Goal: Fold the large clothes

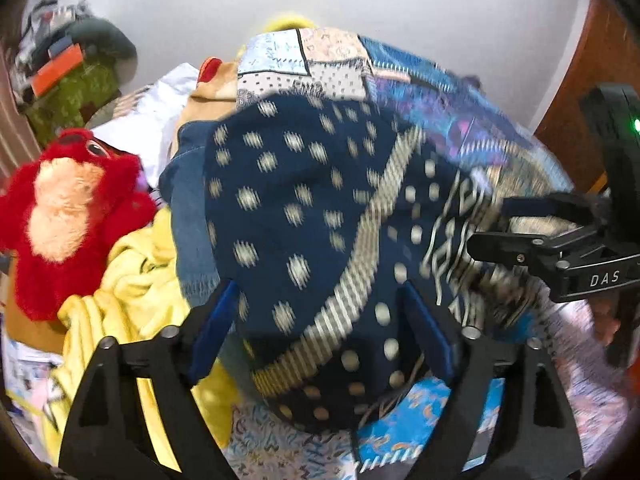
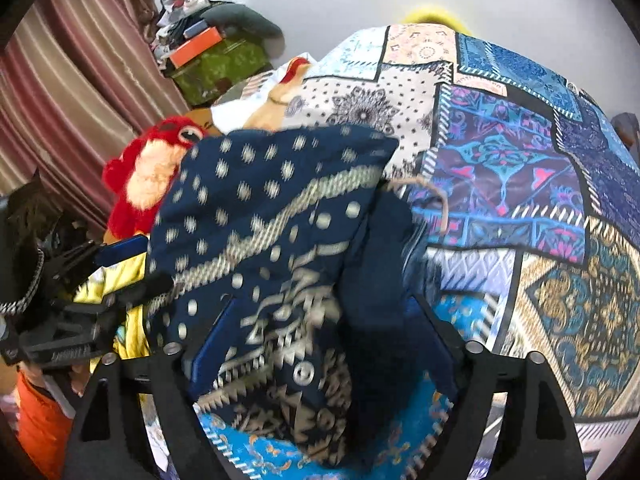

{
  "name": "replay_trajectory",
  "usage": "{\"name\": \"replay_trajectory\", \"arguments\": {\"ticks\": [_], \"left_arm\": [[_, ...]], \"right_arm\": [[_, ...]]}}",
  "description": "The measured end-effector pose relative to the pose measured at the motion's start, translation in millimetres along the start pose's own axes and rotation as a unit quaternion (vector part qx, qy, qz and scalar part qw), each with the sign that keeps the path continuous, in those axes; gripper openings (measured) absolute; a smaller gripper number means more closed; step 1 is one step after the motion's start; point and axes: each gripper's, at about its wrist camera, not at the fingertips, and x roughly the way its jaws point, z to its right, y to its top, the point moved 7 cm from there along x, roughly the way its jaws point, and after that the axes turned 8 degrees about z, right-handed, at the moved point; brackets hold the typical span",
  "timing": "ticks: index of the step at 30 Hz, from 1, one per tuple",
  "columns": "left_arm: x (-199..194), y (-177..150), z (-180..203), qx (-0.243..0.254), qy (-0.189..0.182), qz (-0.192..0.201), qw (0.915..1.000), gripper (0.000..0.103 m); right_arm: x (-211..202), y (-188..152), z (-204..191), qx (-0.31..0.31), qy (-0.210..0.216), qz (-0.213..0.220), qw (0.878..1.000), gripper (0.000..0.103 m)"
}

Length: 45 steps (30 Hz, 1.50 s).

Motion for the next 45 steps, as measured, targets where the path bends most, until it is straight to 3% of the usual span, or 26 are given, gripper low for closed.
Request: {"name": "replay_trajectory", "arguments": {"ticks": [5,8,12,15,21,27,30,33,41,45], "left_arm": [[0,-30,5,0.022,0.021,0.0,0.9995,0.087],[-7,-44,2,0.012,0.018,-0.005,0.9998,0.087],[-20,-56,-5,-0.027,0.013,-0.018,0.9994,0.086],[-45,-52,-5,-0.031,0.035,0.001,0.9989,0.085],[-142,-11,7,-0.058,0.027,0.104,0.9925,0.085],[-263,31,38,-0.044,0.026,0.24,0.9695,0.083],[-320,35,58,-0.041,0.012,0.302,0.9523,0.083],[-361,29,73,-0.034,0.025,0.349,0.9363,0.083],[-416,0,103,-0.009,0.045,0.408,0.9119,0.083],[-422,-13,106,-0.016,0.049,0.415,0.9084,0.084]], "right_arm": [[20,-45,14,-0.013,-0.03,-0.057,0.998,0.083],[11,-62,31,0.001,-0.025,-0.056,0.998,0.083],[-21,-69,42,-0.01,-0.051,-0.04,0.998,0.083],[-54,-65,35,-0.024,-0.073,-0.012,0.997,0.083],[-147,-36,-9,-0.031,-0.056,0.104,0.993,0.083],[-261,-15,-71,-0.051,-0.037,0.239,0.969,0.083],[-310,-16,-100,-0.069,-0.039,0.295,0.952,0.083],[-357,-27,-126,-0.07,-0.026,0.347,0.935,0.083],[-419,-75,-161,-0.075,-0.045,0.415,0.906,0.083],[-433,-94,-170,-0.083,-0.062,0.427,0.898,0.083]]}}
